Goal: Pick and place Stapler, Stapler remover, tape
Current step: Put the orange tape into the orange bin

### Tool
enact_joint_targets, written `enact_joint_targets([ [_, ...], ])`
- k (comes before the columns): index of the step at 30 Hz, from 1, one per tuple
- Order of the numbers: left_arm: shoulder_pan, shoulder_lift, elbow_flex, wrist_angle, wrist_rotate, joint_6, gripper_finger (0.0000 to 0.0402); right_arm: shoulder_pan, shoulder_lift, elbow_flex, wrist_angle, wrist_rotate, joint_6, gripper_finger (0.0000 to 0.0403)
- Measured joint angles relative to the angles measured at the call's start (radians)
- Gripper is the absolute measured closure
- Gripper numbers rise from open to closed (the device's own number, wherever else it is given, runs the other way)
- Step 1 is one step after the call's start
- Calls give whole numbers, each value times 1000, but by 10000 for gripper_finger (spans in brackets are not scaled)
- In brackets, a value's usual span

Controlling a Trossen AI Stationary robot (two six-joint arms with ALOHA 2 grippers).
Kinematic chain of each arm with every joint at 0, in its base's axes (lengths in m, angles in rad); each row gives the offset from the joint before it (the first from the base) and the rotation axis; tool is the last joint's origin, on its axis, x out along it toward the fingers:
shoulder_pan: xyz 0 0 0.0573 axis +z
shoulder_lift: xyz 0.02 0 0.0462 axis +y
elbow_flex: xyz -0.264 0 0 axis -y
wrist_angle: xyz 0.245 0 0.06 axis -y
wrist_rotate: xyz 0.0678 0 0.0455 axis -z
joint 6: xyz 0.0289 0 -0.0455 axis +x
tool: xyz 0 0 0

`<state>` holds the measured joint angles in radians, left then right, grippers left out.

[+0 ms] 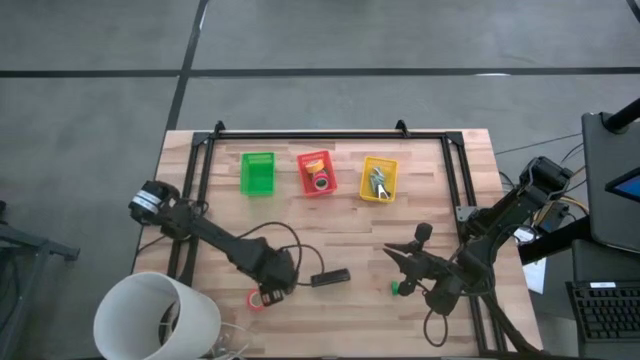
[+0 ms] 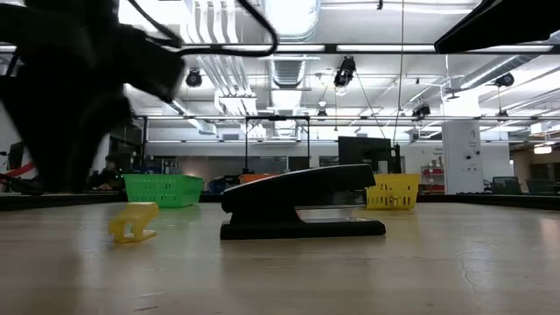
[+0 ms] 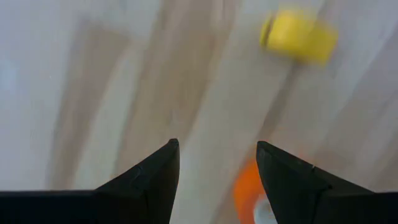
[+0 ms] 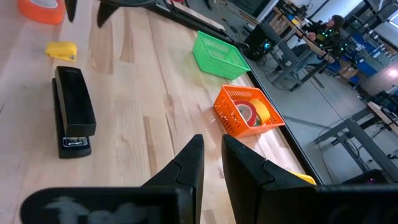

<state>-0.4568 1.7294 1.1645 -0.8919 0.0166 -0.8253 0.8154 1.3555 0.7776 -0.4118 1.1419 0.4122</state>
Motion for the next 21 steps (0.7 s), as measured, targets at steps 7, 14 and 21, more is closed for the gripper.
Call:
enact_joint_targets([
  [7,-61,-3,0,-76,104,-81,188,0,0,0,0,1,0,351],
  [14,-105,-3,-6,-57,78,-174,188,0,0,0,0,1,0,351],
  [21,-130,5,-9,-46,29,-195,188,0,0,-3,3,1,0,351],
])
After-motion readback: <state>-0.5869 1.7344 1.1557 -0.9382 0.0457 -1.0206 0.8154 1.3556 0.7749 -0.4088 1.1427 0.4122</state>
